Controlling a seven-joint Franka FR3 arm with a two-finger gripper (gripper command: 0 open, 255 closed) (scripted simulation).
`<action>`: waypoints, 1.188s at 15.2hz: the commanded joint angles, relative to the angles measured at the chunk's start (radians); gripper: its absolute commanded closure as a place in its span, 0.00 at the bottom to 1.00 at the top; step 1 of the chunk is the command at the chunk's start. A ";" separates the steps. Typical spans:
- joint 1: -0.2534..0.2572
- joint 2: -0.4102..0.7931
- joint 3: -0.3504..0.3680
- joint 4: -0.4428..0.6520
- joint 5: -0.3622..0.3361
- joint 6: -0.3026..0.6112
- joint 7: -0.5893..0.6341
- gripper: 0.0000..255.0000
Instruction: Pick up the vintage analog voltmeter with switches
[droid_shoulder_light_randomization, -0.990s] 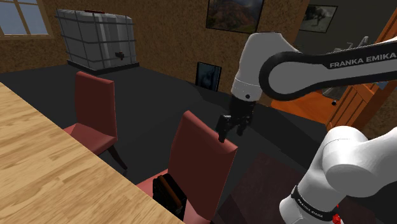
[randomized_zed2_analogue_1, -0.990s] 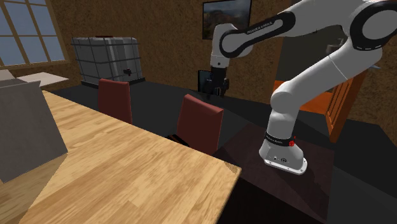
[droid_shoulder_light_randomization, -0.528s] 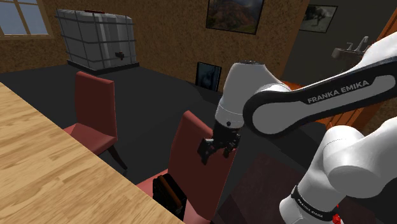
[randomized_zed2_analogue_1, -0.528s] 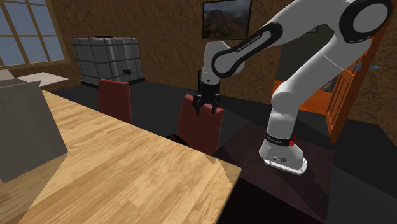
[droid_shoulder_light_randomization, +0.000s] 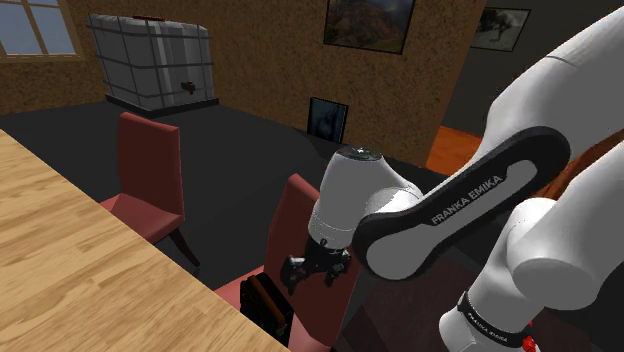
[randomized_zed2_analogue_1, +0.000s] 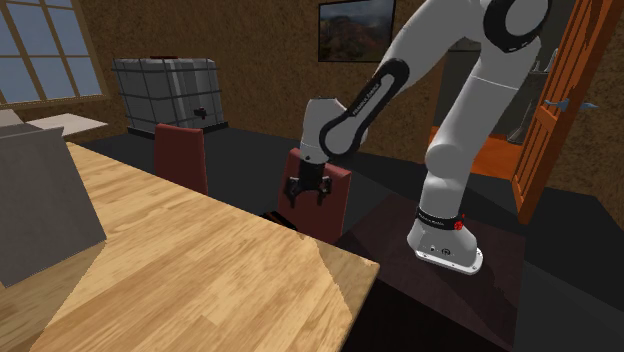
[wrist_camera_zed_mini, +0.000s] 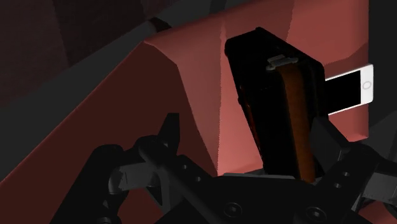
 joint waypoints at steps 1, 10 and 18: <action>-0.049 0.115 0.070 0.037 -0.080 0.093 0.119 0.00; 0.017 0.465 -0.073 0.154 -0.796 0.286 0.762 0.00; 0.110 0.525 -0.189 0.172 -0.911 0.328 0.850 1.00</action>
